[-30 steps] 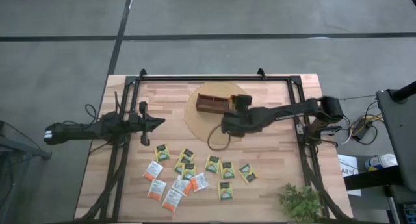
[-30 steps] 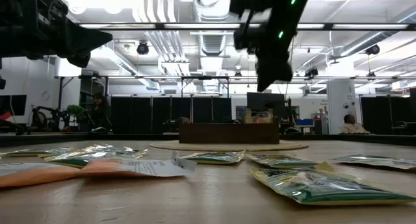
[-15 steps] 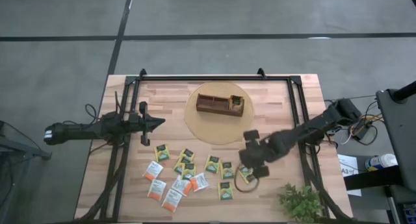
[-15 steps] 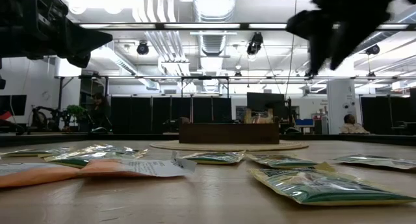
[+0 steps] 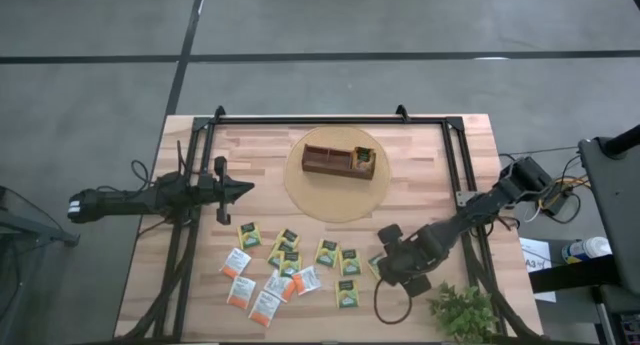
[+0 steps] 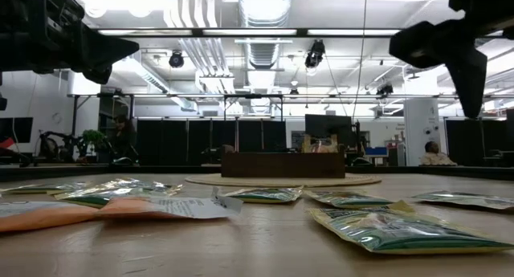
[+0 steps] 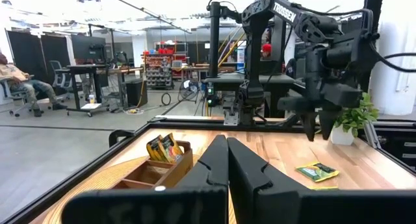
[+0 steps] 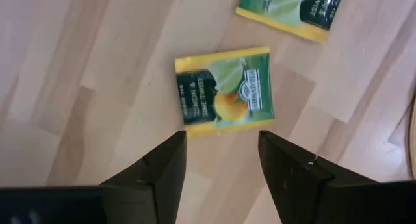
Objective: Pick & Place Tea
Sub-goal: Put the green tea bag into the middle section of wooden organizer
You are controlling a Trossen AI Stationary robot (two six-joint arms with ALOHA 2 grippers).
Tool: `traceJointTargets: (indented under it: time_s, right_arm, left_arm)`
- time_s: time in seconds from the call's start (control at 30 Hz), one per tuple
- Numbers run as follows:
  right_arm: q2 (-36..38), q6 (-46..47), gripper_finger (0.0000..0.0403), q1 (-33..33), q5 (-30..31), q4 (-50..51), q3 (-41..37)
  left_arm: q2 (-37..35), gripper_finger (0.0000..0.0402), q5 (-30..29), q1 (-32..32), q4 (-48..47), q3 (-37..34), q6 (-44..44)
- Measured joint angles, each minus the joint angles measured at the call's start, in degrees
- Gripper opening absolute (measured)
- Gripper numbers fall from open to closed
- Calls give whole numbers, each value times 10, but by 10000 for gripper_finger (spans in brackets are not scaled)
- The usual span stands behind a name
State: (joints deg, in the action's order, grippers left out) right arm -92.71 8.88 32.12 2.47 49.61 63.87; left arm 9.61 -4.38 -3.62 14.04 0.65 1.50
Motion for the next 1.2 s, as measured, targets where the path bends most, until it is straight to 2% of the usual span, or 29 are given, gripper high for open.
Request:
traceJointTargets:
  time_s: [0.37, 0.53, 0.67, 0.93, 1.2]
  right_arm:
    - [-32, 4, 187, 22, -10, -19, 42]
    - [-46, 60, 184, 23, -10, -19, 50]
    - [-46, 165, 182, 21, -10, -19, 50]
    - [-49, 505, 180, 22, -10, -19, 50]
    - [-49, 708, 178, 22, -13, -21, 53]
  left_arm:
    - [0, 0, 0, 0, 0, 0, 0]
    - [0, 0, 0, 0, 0, 0, 0]
    - [0, 0, 0, 0, -1, 0, 0]
    - [0, 0, 0, 0, -1, 0, 0]
    - [0, 0, 0, 0, -2, 0, 0]
